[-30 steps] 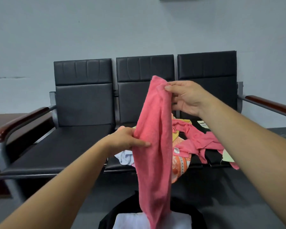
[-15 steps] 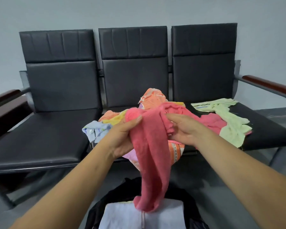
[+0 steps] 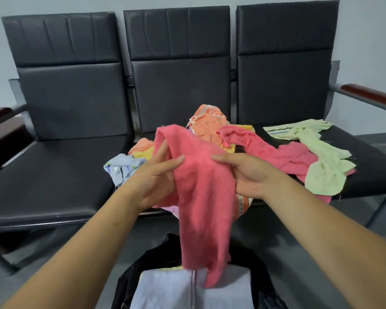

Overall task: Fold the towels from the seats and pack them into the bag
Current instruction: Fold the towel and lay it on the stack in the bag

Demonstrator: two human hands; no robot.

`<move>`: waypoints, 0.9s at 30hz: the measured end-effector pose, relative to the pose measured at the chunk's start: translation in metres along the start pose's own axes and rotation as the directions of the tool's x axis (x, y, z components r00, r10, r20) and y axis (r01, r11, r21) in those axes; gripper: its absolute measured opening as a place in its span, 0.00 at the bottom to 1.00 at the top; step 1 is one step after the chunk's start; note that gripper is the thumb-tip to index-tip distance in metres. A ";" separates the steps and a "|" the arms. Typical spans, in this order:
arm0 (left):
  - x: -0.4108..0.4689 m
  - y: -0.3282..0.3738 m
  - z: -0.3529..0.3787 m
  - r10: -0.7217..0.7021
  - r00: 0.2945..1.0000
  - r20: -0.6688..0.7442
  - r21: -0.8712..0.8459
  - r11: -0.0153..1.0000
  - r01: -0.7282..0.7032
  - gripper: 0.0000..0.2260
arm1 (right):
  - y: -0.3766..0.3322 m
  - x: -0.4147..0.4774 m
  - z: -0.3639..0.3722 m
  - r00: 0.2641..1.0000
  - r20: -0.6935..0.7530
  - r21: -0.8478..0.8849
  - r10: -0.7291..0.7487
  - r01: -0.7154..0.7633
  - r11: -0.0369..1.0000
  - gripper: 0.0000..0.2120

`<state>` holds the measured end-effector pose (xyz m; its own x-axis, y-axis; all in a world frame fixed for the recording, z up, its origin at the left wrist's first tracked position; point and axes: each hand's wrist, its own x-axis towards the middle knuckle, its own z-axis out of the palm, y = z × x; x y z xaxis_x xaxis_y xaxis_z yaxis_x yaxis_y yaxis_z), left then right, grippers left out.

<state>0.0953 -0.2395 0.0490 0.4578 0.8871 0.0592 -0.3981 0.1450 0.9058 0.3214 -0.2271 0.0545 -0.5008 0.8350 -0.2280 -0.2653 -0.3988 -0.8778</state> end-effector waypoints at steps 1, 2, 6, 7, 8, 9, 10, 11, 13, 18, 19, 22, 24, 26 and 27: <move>-0.001 -0.001 -0.002 -0.045 0.999 -0.004 0.073 0.996 0.045 0.29 | -0.003 0.002 0.000 0.999 -0.024 0.049 -0.039 0.040 0.998 0.20; -0.001 -0.001 -0.003 -0.099 0.995 -0.023 0.140 0.985 0.102 0.28 | -0.006 0.002 -0.001 0.997 -0.046 0.074 -0.064 0.067 0.995 0.19; -0.003 -0.001 -0.004 -0.195 0.975 -0.110 0.284 0.934 0.219 0.20 | -0.005 0.001 -0.008 0.988 -0.137 0.062 -0.068 0.077 0.995 0.18; -0.005 -0.002 -0.002 -0.182 0.976 -0.120 0.298 0.931 0.210 0.18 | -0.003 0.000 -0.010 0.985 -0.159 0.045 -0.072 0.080 0.996 0.19; -0.006 -0.002 0.000 -0.154 0.980 -0.130 0.297 0.936 0.187 0.17 | -0.002 -0.001 -0.011 0.981 -0.177 0.012 -0.082 0.085 0.996 0.20; -0.007 -0.003 0.001 -0.121 0.982 -0.142 0.284 0.946 0.158 0.16 | 0.000 -0.001 -0.012 0.977 -0.193 -0.023 -0.093 0.090 0.996 0.19; -0.008 -0.003 0.003 -0.092 0.983 -0.157 0.256 0.958 0.131 0.16 | 0.001 -0.002 -0.011 0.973 -0.205 -0.052 -0.108 0.099 0.994 0.18; -0.009 -0.002 0.005 -0.071 0.981 -0.179 0.219 0.969 0.110 0.15 | 0.003 -0.003 -0.009 0.974 -0.196 -0.044 -0.111 0.105 0.994 0.17; -0.010 0.000 0.008 -0.047 0.976 -0.213 0.158 0.984 0.081 0.14 | 0.006 -0.006 -0.004 0.986 -0.149 0.030 -0.076 0.081 0.996 0.15; -0.014 0.002 0.012 -0.007 0.963 -0.271 0.114 0.993 0.040 0.14 | 0.007 -0.017 0.000 1.000 0.021 -0.017 -0.005 0.005 1.000 0.21; -0.015 0.003 0.011 0.001 0.957 -0.291 0.106 0.994 0.031 0.13 | 0.007 -0.018 -0.002 0.999 0.037 -0.025 -0.006 0.006 1.000 0.21; -0.018 0.008 0.005 0.005 0.944 -0.331 0.096 0.995 0.028 0.12 | 0.006 -0.024 -0.006 0.998 0.063 -0.113 0.008 -0.001 0.994 0.22; -0.022 0.012 0.004 -0.016 0.957 -0.288 0.096 0.994 0.046 0.13 | 0.005 -0.026 -0.006 1.000 0.004 -0.287 0.029 -0.027 0.957 0.20; -0.026 0.013 0.002 -0.039 0.975 -0.220 0.119 0.991 0.067 0.17 | 0.005 -0.025 -0.005 0.995 -0.103 -0.501 0.004 -0.055 0.864 0.15; -0.027 0.014 0.001 -0.045 0.979 -0.200 0.140 0.987 0.074 0.18 | 0.005 -0.024 -0.005 0.989 -0.143 -0.574 -0.023 -0.064 0.816 0.13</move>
<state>0.0780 -0.2619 0.0600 0.3069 0.9494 -0.0664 -0.2485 0.1473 0.9574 0.3355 -0.2473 0.0533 -0.3716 0.8897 -0.2653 0.2887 -0.1608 -0.9438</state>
